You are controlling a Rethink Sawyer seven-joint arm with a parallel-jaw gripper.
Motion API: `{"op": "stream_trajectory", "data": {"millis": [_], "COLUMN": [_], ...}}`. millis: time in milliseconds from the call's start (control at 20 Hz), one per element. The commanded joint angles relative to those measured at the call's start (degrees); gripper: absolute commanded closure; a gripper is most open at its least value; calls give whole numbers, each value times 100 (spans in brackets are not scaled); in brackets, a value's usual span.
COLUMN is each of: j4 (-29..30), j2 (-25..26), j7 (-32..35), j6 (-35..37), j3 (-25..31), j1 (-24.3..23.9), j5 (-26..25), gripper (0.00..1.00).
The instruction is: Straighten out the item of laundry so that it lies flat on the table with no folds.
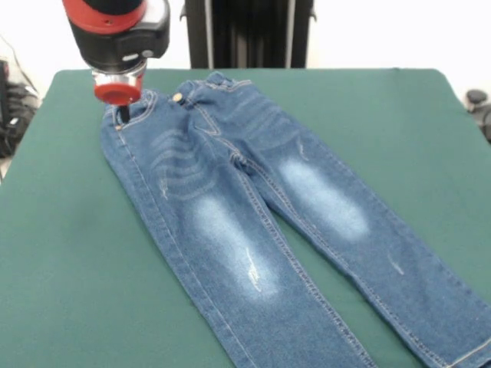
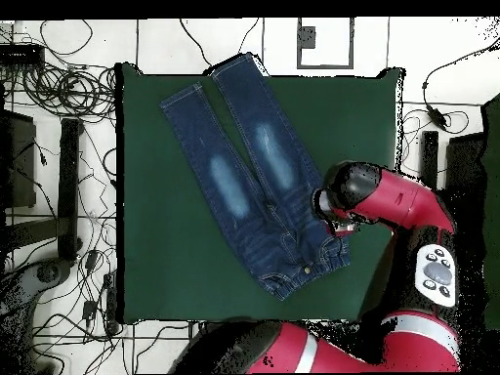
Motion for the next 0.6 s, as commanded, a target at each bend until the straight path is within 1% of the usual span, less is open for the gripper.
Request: {"op": "stream_trajectory", "data": {"millis": [50,250,600], "j4": [808,775,806], "j2": [343,546,615], "j7": [-1497,-1334,-1227], "j6": [-604,-822,-896], "j3": [1086,1290,1553], "j1": [-171,-352,-562], "j5": [-393,-490,-569], "gripper": [0,0,0]}}
